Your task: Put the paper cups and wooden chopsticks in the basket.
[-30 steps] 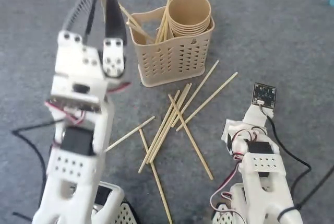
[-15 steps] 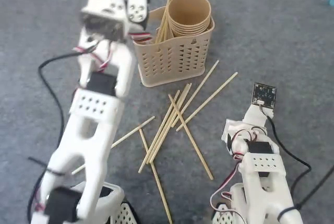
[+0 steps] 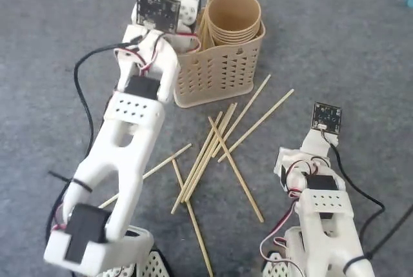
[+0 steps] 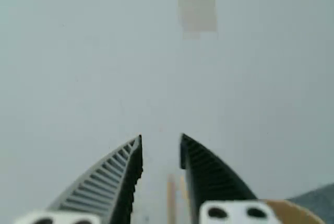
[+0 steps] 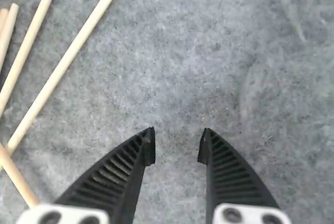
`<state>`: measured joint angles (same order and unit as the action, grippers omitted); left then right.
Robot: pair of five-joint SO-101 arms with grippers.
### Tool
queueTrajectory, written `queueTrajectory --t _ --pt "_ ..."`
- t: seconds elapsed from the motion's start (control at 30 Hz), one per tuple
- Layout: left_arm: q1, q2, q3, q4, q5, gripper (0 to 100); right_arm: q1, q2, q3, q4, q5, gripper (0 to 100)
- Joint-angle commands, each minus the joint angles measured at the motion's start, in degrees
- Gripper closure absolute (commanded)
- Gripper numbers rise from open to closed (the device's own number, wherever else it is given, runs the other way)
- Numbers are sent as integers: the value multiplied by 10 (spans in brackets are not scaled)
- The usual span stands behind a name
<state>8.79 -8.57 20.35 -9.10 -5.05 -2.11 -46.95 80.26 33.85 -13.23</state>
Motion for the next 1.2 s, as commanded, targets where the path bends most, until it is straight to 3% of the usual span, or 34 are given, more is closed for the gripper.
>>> queueTrajectory --t 0.0,0.13,0.4,0.53,0.67,0.87,1.0,1.17 --pt "-6 -127 32 116 -48 715 7 -20 -5 -12 10 848" --pt "-33 -238 48 266 -83 709 7 -20 -4 -12 10 848" --pt "-141 -425 88 538 -80 771 7 -20 -3 -5 6 848" --pt "-204 -483 172 628 -73 795 3 -20 -8 22 4 848" --pt "-275 -504 301 624 -37 798 6 -15 -24 27 -44 848" --pt "-322 -505 444 609 -53 798 -4 -15 -55 79 -18 848" --pt "-302 -504 491 625 -146 796 -81 -15 -102 164 55 845" --pt "-269 -504 532 624 -163 796 -218 -14 -138 195 88 842"
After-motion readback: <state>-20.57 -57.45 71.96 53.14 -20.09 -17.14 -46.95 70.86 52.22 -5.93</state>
